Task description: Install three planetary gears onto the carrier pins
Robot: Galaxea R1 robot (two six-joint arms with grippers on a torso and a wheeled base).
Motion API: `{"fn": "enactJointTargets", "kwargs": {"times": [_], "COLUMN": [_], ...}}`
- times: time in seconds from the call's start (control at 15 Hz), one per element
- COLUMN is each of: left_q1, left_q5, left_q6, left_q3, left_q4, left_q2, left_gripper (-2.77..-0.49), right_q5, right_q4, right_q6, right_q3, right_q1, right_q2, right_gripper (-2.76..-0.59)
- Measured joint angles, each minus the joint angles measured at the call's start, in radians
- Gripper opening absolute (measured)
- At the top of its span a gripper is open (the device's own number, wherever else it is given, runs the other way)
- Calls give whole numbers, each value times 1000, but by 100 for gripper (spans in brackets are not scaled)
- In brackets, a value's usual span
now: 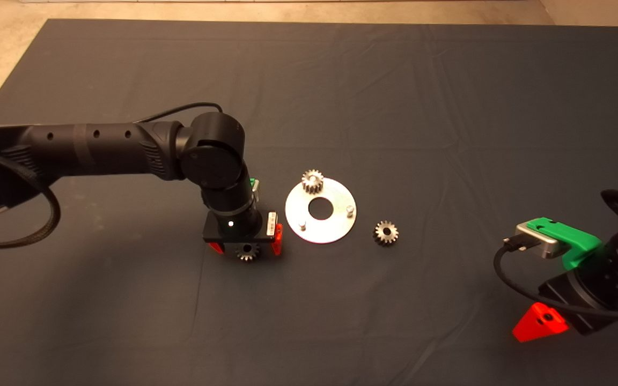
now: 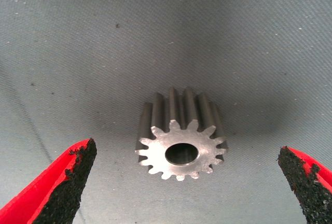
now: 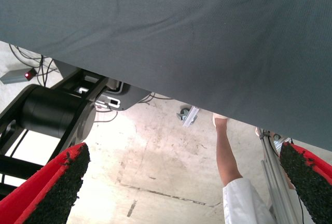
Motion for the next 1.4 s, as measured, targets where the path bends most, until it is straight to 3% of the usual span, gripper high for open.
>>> {"fn": "enactJointTargets", "kwargs": {"times": [0.87, 1.07, 1.13, 1.4], "left_q1": [14, 15, 15, 16], "left_q5": [-2, -21, -22, -26], "left_q6": [0, 0, 0, -1], "left_q3": [3, 7, 7, 9], "left_q4": [15, 16, 19, 45], "left_q2": [0, 0, 0, 0], "left_gripper": [-130, -131, -143, -152], "right_q5": [0, 0, 0, 0], "right_q4": [0, 0, 0, 0], "right_q6": [0, 0, 0, 0], "right_q3": [0, 0, 0, 0], "right_q1": [0, 0, 0, 0], "right_q2": [0, 0, 0, 0], "right_gripper": [-63, -63, -63, -63]}}
